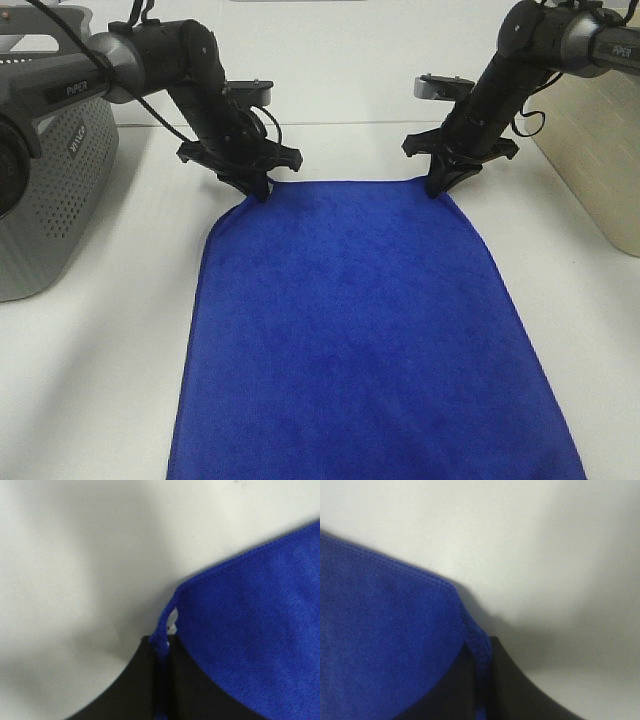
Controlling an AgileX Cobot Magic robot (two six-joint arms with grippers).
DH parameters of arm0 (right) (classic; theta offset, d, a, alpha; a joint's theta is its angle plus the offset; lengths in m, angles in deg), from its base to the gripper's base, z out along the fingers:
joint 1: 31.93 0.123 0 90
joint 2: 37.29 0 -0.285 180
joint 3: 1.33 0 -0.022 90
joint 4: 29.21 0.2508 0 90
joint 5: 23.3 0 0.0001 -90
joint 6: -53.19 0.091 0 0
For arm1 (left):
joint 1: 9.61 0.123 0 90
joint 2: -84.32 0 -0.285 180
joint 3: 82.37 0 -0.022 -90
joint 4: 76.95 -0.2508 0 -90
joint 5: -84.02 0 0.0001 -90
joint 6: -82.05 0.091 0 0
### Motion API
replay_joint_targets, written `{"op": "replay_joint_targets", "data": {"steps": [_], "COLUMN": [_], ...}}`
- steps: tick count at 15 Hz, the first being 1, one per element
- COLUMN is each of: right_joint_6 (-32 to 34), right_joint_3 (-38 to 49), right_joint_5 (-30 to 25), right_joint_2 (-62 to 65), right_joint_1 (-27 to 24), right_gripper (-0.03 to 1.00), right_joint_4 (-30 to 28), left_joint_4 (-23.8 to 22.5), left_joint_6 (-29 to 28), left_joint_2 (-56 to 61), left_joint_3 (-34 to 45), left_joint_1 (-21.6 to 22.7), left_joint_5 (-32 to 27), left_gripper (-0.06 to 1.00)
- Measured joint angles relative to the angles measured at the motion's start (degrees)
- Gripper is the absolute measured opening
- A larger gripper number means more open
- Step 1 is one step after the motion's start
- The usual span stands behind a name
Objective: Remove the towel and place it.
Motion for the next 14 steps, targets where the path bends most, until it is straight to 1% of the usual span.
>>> {"op": "replay_joint_targets", "data": {"steps": [1,3,6,9,12,14], "right_joint_6": [-0.23,-2.46,-4.76,-6.02,-8.48,-11.23], "right_joint_3": [0.00,0.00,0.17,-1.66,-6.13,-7.51], "right_joint_5": [0.17,1.72,6.42,9.91,12.55,15.36], "right_joint_2": [0.00,0.29,0.46,0.46,0.57,0.86], "right_joint_1": [0.00,0.06,0.06,0.06,0.06,0.06], "right_gripper": [0.02,0.02,0.02,0.02,0.02,0.02], "right_joint_4": [0.00,-0.17,-0.92,-1.15,-0.97,0.11], "left_joint_4": [0.00,-1.03,-5.10,-7.85,-10.94,-12.66], "left_joint_6": [1.03,2.06,2.23,2.41,2.41,2.41], "left_joint_2": [0.00,0.00,-0.52,-0.52,-0.52,-0.52], "left_joint_3": [0.00,-0.06,-2.69,-5.33,-5.39,-5.39], "left_joint_1": [0.00,0.00,-0.17,-0.17,-0.17,-0.17], "left_joint_5": [0.00,1.20,3.21,8.42,14.27,18.33], "left_gripper": [0.01,0.01,0.01,0.01,0.01,0.01]}}
